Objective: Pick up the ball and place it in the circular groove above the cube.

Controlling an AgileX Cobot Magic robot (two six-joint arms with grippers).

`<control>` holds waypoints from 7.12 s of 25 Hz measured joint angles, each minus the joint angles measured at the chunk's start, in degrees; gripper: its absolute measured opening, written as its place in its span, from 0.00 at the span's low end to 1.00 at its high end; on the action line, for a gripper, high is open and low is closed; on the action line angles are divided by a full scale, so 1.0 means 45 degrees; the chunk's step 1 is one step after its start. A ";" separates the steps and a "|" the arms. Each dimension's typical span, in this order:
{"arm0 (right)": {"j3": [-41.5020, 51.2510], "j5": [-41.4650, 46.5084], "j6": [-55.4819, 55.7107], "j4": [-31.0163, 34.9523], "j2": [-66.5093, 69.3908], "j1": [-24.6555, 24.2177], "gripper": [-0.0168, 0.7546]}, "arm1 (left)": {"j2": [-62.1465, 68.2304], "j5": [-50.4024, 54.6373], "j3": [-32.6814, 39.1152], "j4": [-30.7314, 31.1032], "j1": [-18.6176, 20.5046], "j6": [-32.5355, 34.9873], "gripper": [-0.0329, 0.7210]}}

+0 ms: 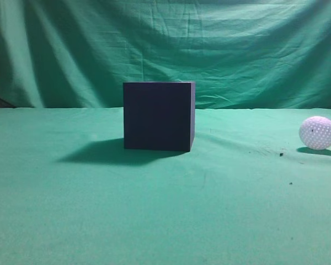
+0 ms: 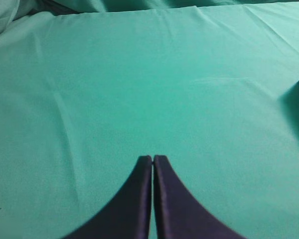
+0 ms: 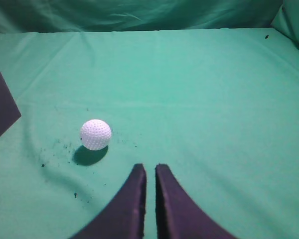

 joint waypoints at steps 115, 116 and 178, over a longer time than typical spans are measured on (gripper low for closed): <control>-1.8068 0.5413 0.0990 -0.1009 2.1669 0.5826 0.39 | 0.0000 0.0000 0.0000 0.0000 0.0000 0.0000 0.04; -1.8123 0.5186 0.0954 -0.0941 2.1694 0.6238 0.39 | 0.0000 0.0000 0.0000 0.0000 0.0000 0.0000 0.04; -0.9938 0.6555 0.1557 -0.0043 0.5939 0.7589 0.02 | 0.0000 0.0000 0.0000 0.0000 0.0000 0.0000 0.04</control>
